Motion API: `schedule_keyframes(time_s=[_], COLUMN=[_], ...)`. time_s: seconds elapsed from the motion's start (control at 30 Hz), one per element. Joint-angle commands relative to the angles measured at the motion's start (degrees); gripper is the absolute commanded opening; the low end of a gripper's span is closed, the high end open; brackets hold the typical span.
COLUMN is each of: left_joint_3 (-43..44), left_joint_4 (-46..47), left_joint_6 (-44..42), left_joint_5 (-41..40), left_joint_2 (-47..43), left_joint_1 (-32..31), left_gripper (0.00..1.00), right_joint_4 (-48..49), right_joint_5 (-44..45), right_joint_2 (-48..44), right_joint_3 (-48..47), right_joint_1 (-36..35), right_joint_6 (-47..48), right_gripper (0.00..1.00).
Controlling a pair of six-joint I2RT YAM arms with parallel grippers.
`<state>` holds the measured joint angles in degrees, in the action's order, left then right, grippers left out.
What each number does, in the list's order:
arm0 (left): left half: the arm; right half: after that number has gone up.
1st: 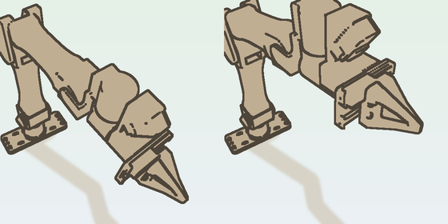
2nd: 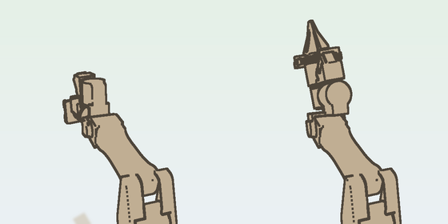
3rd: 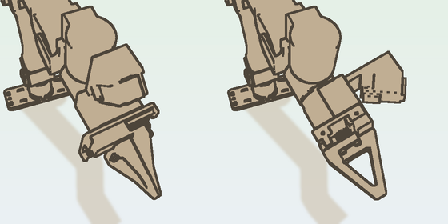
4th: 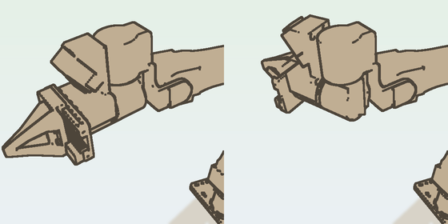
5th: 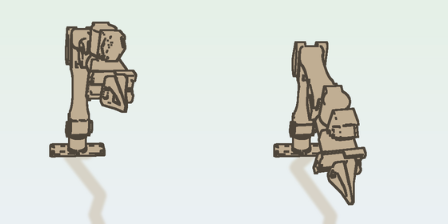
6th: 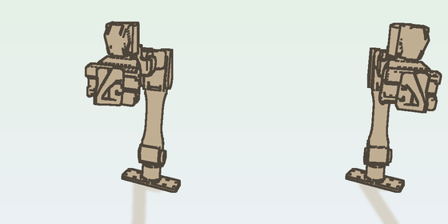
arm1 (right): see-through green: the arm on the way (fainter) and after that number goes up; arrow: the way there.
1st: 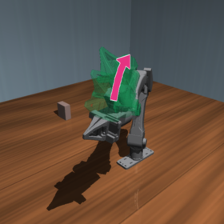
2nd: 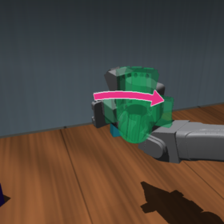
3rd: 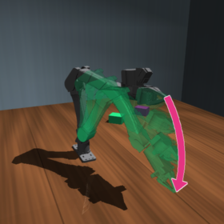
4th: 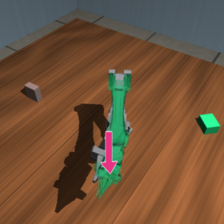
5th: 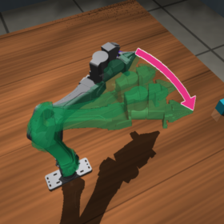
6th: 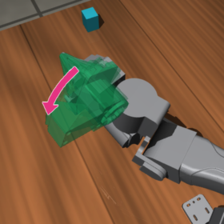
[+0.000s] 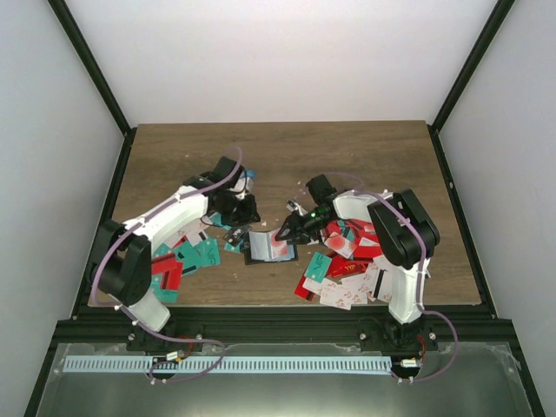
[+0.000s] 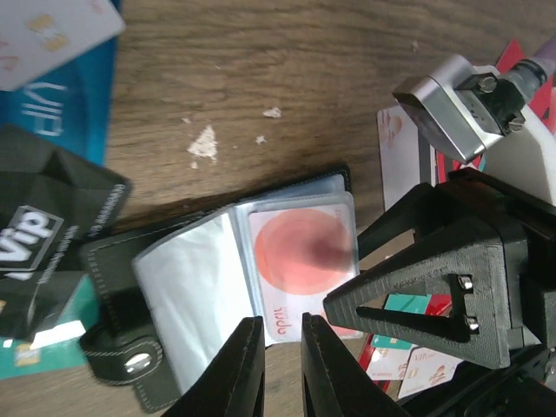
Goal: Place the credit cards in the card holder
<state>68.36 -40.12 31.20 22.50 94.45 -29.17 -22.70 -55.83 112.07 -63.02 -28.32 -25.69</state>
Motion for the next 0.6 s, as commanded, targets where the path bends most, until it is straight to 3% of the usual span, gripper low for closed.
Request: schedule_keyframes(time_s=[0.0,0.2,0.33,0.57], left_joint_3=[1.1,1.6,1.7,2.1], left_joint_4=[-3.5,-6.6,-8.0,-8.5], left_joint_6=[-0.4,-1.7,-1.9,-2.7], left_joint_5=[-2.4,-3.6,-4.9,-3.9], left_joint_2=[-3.7,-7.7,-10.1,-12.2], left_joint_1=[2.4,5.7,7.3,7.6], left_gripper=[0.15,0.15,0.15,0.15], right_joint_4=[-2.6,-4.4,-6.4,-13.4], right_joint_5=[-0.7,-6.2,-6.3,5.6], right_joint_2=[-1.4,1.0,1.3,-3.1], right_joint_3=[-6.7,-18.9,-25.0,-26.2], right_joint_1=[-3.9,-11.0,-12.0,-11.7], right_joint_6=[-1.7,-3.5,-4.1,-0.9], right_gripper=[0.35,0.38,0.39,0.39])
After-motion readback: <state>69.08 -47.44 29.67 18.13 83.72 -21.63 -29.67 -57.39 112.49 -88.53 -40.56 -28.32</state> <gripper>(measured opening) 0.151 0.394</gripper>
